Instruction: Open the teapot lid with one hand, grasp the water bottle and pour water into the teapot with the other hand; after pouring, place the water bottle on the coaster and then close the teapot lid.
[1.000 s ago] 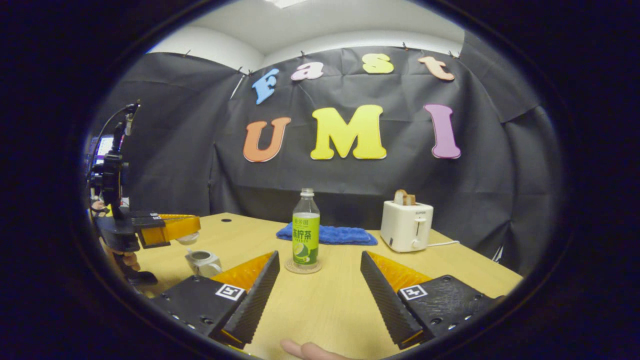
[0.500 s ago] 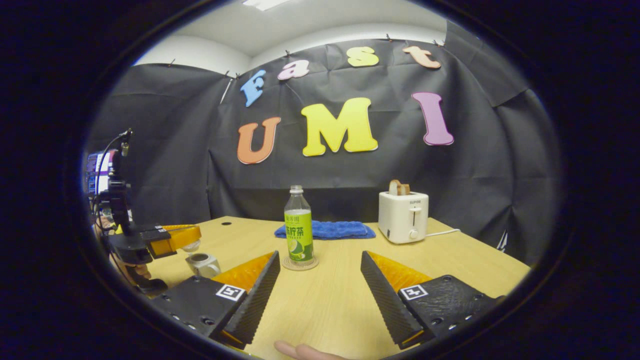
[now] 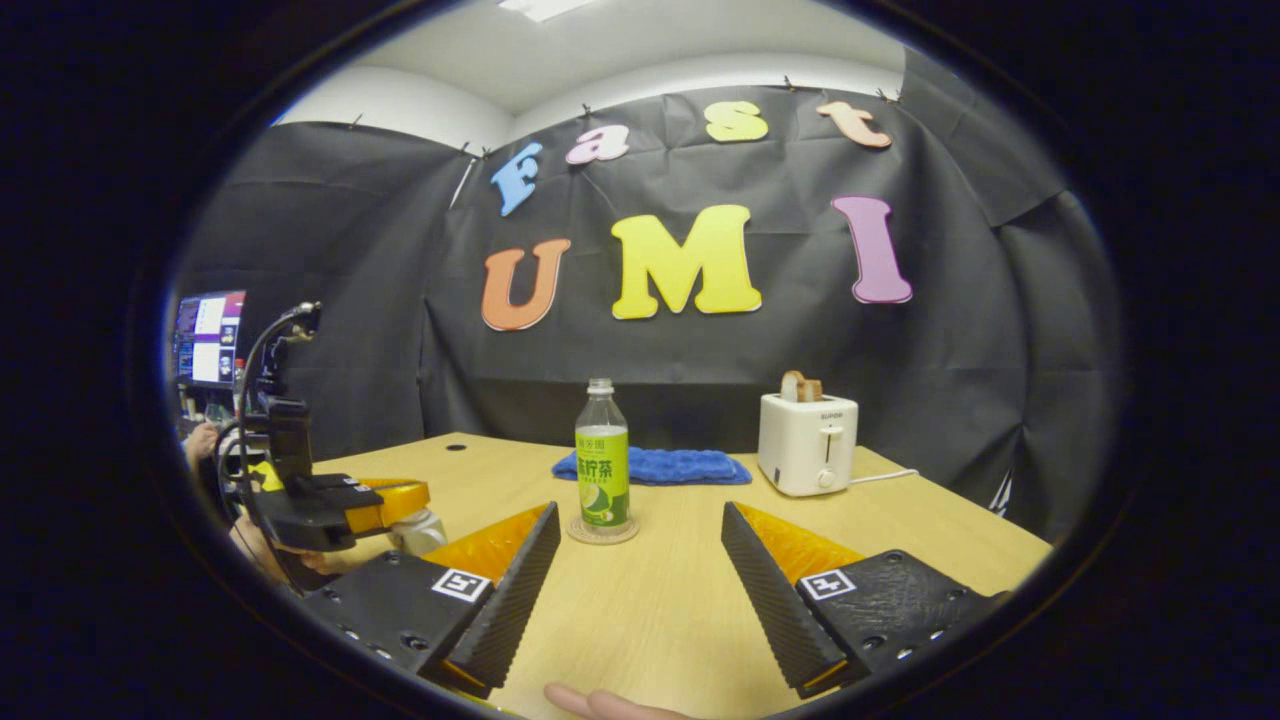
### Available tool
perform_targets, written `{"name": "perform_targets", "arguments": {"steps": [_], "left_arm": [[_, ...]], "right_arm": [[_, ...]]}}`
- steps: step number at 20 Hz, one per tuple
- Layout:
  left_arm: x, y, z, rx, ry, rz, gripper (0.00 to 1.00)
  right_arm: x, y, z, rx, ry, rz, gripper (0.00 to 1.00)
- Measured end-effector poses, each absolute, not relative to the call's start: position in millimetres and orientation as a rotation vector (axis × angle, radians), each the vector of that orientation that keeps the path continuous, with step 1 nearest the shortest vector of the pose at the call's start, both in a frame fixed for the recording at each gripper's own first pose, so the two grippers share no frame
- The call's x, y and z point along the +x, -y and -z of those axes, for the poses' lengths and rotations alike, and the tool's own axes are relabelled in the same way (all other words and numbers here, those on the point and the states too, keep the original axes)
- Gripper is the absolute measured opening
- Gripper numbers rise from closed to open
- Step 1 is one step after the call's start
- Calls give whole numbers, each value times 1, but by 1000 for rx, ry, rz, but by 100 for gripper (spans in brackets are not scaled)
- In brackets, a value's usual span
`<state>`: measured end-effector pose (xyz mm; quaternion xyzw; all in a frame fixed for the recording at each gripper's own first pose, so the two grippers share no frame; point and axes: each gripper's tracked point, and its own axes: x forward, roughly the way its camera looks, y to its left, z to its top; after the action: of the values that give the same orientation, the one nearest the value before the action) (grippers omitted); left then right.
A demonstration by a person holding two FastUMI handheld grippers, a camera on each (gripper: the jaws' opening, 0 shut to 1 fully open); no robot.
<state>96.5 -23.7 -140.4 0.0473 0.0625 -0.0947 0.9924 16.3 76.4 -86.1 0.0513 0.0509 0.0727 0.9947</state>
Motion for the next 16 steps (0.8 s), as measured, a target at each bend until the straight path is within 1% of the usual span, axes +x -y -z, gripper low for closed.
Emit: {"name": "perform_targets", "arguments": {"steps": [3, 7, 8, 10, 12, 13, 14, 15, 16], "left_arm": [[98, 23, 140, 91, -131, 138, 6], [99, 25, 140, 77, -135, 102, 6], [100, 26, 140, 76, -135, 98, 6], [99, 28, 141, 82, -135, 104, 6], [96, 35, 139, 70, -133, 143, 11], [93, 41, 139, 66, -134, 169, 29], [93, 43, 138, 66, -135, 176, 40], [93, 39, 139, 80, -148, 151, 65], [94, 32, 138, 97, -156, 110, 76]], "right_arm": [[13, -69, 78, 108, -97, -138, 96], [4, -54, 67, 149, -110, -120, 96], [1, -47, 64, 154, -110, -111, 99], [-6, -35, 57, 145, -101, -98, 96], [-12, -20, 52, 122, -88, -81, 96], [-14, -12, 47, 113, -82, -67, 94], [-16, -5, 42, 107, -72, -57, 93], [-18, 0, 34, 105, -54, -49, 96], [-19, 6, 26, 102, -35, -39, 93]]}}
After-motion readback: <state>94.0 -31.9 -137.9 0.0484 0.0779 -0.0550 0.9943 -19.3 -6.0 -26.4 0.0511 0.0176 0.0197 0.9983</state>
